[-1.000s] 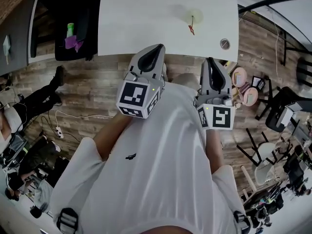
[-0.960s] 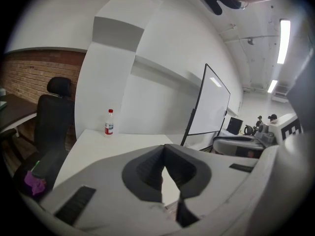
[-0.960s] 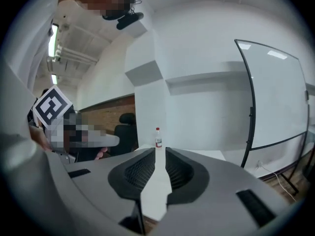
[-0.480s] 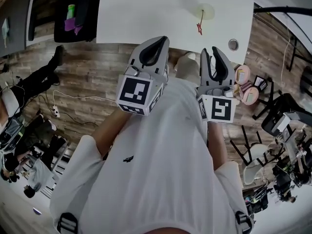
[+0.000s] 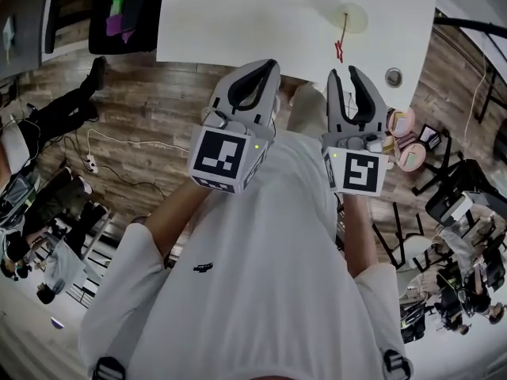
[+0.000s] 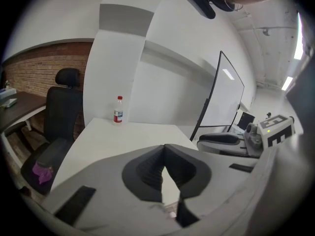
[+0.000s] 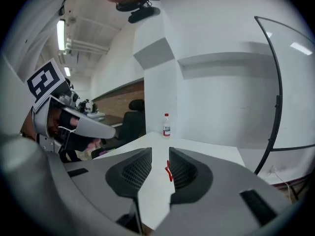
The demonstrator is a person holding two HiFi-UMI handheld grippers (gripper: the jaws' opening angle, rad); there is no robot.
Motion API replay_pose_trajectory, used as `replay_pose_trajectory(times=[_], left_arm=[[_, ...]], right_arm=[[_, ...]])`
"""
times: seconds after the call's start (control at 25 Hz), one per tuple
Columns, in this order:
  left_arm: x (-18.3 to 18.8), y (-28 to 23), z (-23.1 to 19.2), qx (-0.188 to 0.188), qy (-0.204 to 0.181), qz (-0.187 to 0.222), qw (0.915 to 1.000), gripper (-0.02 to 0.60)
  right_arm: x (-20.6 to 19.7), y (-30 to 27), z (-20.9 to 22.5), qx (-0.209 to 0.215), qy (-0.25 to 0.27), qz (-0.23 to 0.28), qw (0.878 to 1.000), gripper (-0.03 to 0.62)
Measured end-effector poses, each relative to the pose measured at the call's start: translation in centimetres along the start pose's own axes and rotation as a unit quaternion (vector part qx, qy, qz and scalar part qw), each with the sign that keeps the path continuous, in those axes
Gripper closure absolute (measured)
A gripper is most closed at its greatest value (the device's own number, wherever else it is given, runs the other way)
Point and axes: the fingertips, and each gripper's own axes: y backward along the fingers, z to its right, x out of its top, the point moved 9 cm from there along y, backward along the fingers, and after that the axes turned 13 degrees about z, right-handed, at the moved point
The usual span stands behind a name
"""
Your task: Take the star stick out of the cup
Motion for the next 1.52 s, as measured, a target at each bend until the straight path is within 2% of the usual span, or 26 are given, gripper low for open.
replay_pose_trajectory(times=[0.32, 0.52, 0.6, 0.72, 0.88, 1.0, 1.12, 1.36, 1.52], left_arm=[[-1.1, -1.0, -1.5, 0.01, -0.006, -0.014, 0.9998, 0.586], [-2.0, -0.9, -0.9, 0.014, 0.0, -0.027, 0.9995, 0.586], [-2.1, -0.8, -0.7, 0.016, 0.008, -0.044, 0.9989, 0.586], [-2.1, -0.6, -0.9, 0.021, 0.007, -0.042, 0.9989, 0.586], [-2.4, -0.1, -1.3, 0.033, 0.008, -0.054, 0.998, 0.586], [-2.3, 0.0, -1.8, 0.033, -0.001, -0.037, 0.9988, 0.586], [-2.5, 0.0, -2.1, 0.035, -0.003, -0.026, 0.999, 0.586], [-2.2, -0.4, -1.3, 0.031, 0.01, -0.046, 0.9984, 0.586], [-1.9, -0.4, -1.4, 0.027, 0.005, -0.031, 0.9991, 0.586]], right_arm=[[-2.7, -2.0, 0.8, 0.001, 0.014, -0.027, 1.0, 0.486], [-4.3, -2.3, 1.2, 0.018, 0.075, -0.049, 0.996, 0.487], [-4.5, -2.8, 1.0, 0.019, 0.086, -0.061, 0.994, 0.487], [-4.9, -3.5, 1.0, 0.019, 0.092, -0.07, 0.993, 0.487], [-5.4, -4.0, 1.3, 0.003, 0.091, -0.064, 0.994, 0.487], [-5.2, -4.1, 1.4, -0.01, 0.104, -0.052, 0.993, 0.549], [-4.8, -4.1, 1.6, -0.019, 0.12, -0.045, 0.992, 0.565], [-4.3, -3.4, 3.2, -0.053, 0.113, -0.029, 0.992, 0.576], [-4.2, -3.0, 3.6, -0.067, 0.1, -0.027, 0.992, 0.576]])
